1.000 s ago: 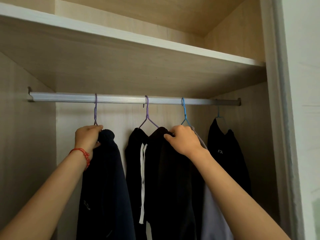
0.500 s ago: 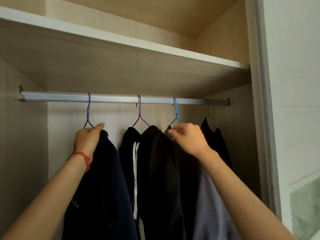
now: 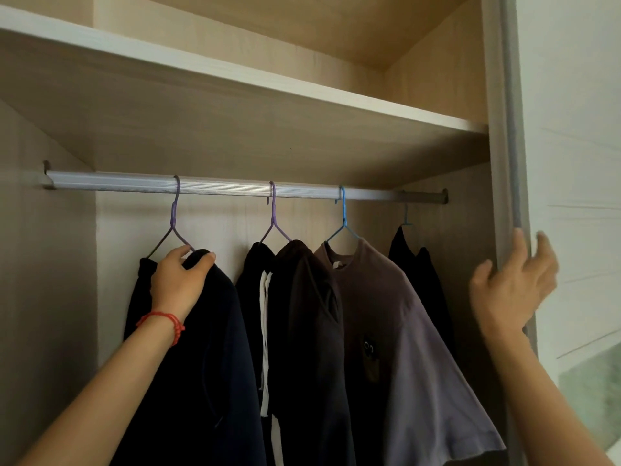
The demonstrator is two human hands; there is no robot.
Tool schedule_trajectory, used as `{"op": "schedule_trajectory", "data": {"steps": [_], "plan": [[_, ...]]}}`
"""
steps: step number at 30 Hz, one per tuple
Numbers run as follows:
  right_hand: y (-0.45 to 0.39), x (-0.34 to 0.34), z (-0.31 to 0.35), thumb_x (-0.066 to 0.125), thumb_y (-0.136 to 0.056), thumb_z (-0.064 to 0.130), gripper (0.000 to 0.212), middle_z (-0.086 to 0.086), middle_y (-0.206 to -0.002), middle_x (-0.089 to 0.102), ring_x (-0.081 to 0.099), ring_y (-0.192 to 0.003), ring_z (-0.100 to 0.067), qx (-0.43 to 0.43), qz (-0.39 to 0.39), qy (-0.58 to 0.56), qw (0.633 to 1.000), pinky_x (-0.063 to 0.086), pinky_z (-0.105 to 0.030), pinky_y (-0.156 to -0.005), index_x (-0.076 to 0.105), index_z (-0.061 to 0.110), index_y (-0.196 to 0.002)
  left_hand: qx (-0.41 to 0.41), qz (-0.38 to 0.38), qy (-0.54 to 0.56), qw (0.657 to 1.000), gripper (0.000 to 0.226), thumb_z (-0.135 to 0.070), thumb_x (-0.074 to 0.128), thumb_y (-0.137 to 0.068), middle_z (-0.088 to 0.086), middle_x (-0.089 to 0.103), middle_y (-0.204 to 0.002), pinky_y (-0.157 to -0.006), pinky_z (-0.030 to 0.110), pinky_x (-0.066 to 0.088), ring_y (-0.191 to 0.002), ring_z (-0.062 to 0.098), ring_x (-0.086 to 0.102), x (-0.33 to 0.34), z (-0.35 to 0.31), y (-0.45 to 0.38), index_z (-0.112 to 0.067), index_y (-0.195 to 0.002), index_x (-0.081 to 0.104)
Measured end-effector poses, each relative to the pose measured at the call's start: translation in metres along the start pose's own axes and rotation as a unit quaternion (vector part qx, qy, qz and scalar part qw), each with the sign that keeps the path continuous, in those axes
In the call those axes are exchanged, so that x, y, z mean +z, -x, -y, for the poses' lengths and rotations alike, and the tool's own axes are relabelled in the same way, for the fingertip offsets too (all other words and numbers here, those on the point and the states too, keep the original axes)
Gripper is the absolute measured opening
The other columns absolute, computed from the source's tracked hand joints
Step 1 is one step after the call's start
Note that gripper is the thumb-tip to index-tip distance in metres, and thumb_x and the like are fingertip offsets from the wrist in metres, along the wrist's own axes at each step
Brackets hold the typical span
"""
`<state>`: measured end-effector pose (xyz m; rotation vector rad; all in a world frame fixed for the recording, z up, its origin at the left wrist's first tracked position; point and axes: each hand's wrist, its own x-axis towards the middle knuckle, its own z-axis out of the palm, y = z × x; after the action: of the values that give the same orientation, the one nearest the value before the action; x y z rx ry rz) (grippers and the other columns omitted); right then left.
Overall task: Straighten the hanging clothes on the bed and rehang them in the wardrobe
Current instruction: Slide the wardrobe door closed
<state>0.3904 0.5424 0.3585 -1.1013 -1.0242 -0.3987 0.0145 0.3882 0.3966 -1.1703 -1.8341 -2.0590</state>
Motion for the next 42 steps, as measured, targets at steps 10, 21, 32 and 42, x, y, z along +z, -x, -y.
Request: {"op": "schedule_trajectory", "data": {"steps": [10,21,32,42], "plan": [[-0.003,-0.015,-0.035,0.064,-0.078,0.007,0.050,-0.033,-0.115,0.041,0.039,-0.103,-0.053,0.143,0.096,0.058,0.983,0.043,-0.059,-0.076,0.033,0.005,-0.117,0.059,-0.005,-0.015,0.998,0.033,-0.027,0.059,-0.087,0.010,0.063,-0.118,-0.092,0.032,0.043,-0.108,0.026,0.057,-0.017,0.006,0.014,-0.013,-0.116,0.061],[0.015,-0.039,-0.003,0.069,-0.075,0.014,0.058,-0.032,-0.116,0.039,0.039,-0.105,-0.050,0.139,0.140,0.036,0.980,0.043,-0.056,-0.080,0.035,0.004,-0.120,0.086,0.028,-0.043,0.995,0.044,-0.020,0.059,-0.086,0.007,0.059,-0.125,-0.099,0.033,0.041,-0.118,0.022,0.052,-0.032,0.012,0.036,-0.019,-0.129,0.052],[0.083,-0.077,0.087,0.069,-0.079,0.028,0.064,-0.029,-0.117,0.041,0.040,-0.109,-0.045,0.094,0.157,-0.008,0.983,0.045,-0.048,-0.080,0.035,0.005,-0.127,0.121,0.053,0.017,0.991,0.042,-0.023,0.059,-0.086,0.003,0.054,-0.131,-0.100,0.027,0.038,-0.122,0.017,0.048,-0.069,-0.031,0.087,-0.019,-0.127,0.053],[0.145,-0.124,0.178,0.063,-0.082,0.037,0.068,-0.024,-0.121,0.041,0.039,-0.114,-0.040,0.059,0.211,-0.060,0.974,0.043,-0.044,-0.083,0.032,0.007,-0.135,0.337,0.016,-0.047,0.940,0.040,-0.027,0.054,-0.088,-0.003,0.050,-0.133,-0.095,0.000,0.024,-0.125,0.009,0.041,-0.181,-0.083,0.137,-0.017,-0.127,0.052]]}}
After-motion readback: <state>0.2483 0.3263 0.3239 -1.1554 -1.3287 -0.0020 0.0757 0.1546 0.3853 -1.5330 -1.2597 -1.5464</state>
